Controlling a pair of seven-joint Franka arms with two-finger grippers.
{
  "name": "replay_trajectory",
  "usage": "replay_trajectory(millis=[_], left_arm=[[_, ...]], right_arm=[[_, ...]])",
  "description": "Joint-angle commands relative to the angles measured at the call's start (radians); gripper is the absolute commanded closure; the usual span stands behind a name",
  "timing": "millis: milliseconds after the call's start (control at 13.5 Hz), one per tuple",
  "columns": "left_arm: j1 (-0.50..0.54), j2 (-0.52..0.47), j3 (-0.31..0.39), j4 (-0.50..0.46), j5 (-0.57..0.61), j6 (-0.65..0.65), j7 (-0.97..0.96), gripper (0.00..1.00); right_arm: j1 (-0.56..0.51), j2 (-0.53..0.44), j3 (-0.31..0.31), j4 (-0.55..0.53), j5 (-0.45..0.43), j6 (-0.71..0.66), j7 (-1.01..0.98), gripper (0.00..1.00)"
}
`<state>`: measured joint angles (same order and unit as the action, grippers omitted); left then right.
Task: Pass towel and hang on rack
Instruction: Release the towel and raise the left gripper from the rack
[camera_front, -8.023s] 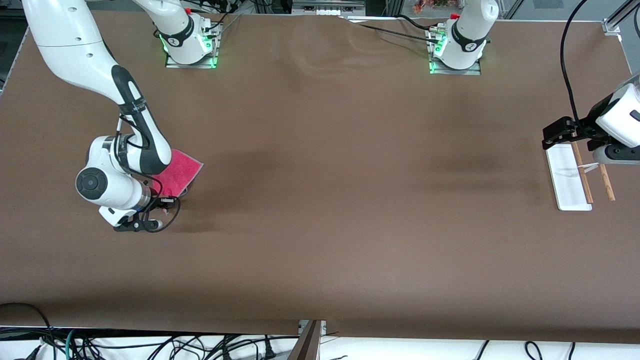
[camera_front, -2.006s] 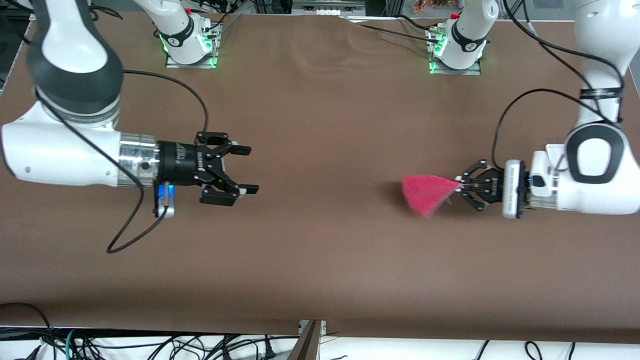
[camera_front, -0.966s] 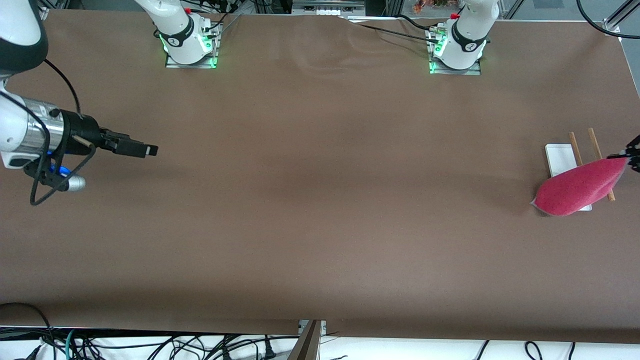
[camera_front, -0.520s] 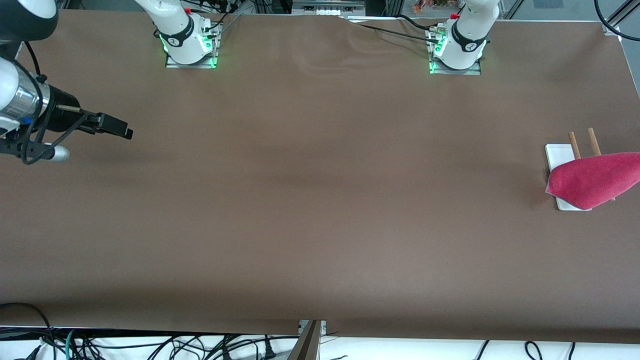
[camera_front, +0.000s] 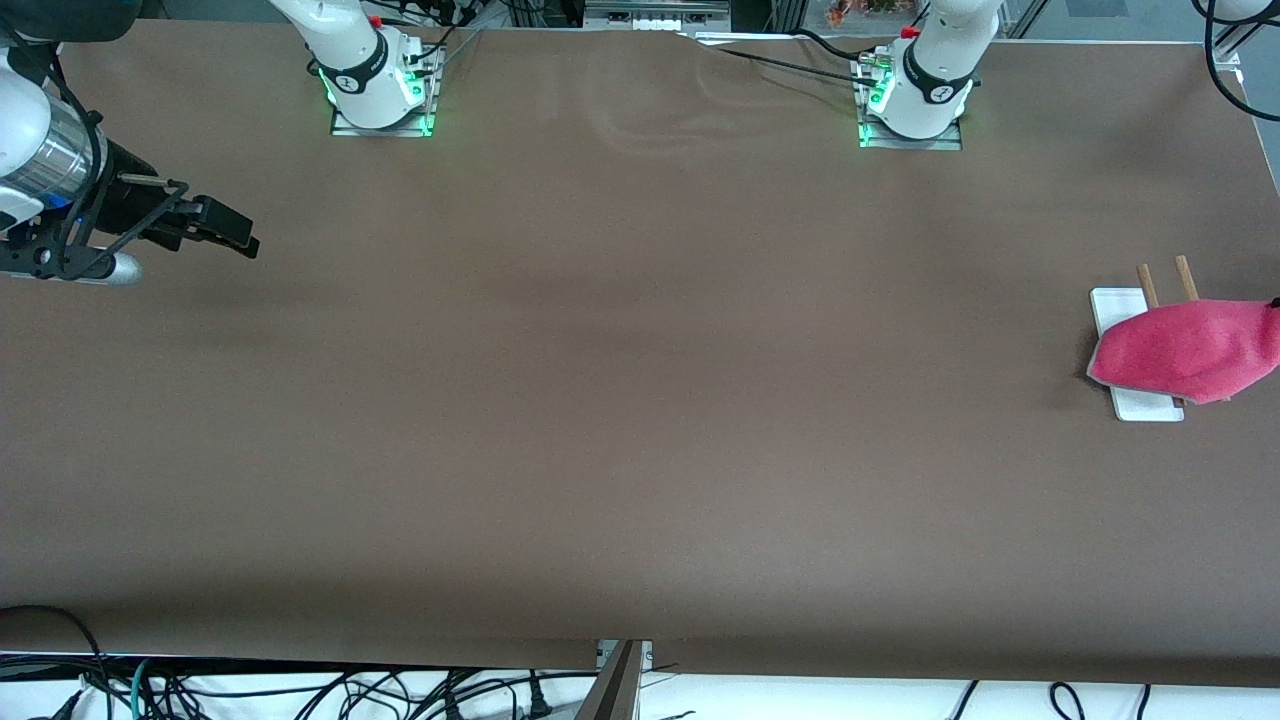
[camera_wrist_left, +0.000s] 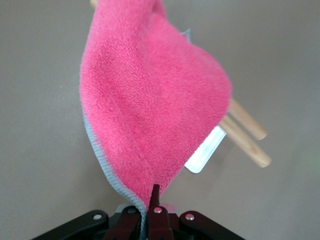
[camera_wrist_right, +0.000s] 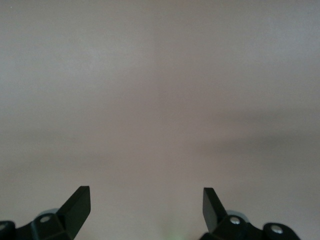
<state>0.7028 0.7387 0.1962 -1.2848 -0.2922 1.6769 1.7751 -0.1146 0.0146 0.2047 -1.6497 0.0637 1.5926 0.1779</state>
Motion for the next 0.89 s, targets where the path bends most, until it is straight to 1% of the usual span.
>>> replay_trajectory(millis=[0, 74, 149, 371, 520, 669, 817], left_arm=[[0.006, 0.021, -0.004, 0.013, 0.016, 0.020, 0.014, 0.23], [0.006, 0.021, -0.004, 0.013, 0.021, 0.020, 0.021, 0.00], [0.006, 0.019, -0.004, 0.013, 0.021, 0.020, 0.021, 0.00], [0.003, 0.008, -0.004, 0.022, 0.024, 0.017, 0.018, 0.00], [-0.005, -0.004, -0.004, 0.027, 0.030, 0.015, 0.009, 0.00], [-0.014, -0.050, -0.012, 0.027, 0.041, 0.007, 0.006, 0.00], [-0.077, -0.132, -0.011, 0.025, 0.132, 0.001, -0.032, 0.00]], right_arm=[[0.035, -0.035, -0.020, -0.035, -0.022, 0.021, -0.023, 0.01], [0.074, -0.035, -0.074, -0.038, -0.022, 0.024, -0.023, 0.01], [0.117, -0.038, -0.120, -0.045, -0.022, 0.023, -0.023, 0.01], [0.173, -0.041, -0.182, -0.045, -0.022, 0.020, -0.024, 0.01], [0.173, -0.039, -0.177, -0.044, -0.024, 0.023, -0.023, 0.01], [0.174, -0.039, -0.174, -0.045, -0.025, 0.026, -0.017, 0.01], [0.174, -0.033, -0.173, -0.047, -0.050, 0.044, -0.024, 0.01]])
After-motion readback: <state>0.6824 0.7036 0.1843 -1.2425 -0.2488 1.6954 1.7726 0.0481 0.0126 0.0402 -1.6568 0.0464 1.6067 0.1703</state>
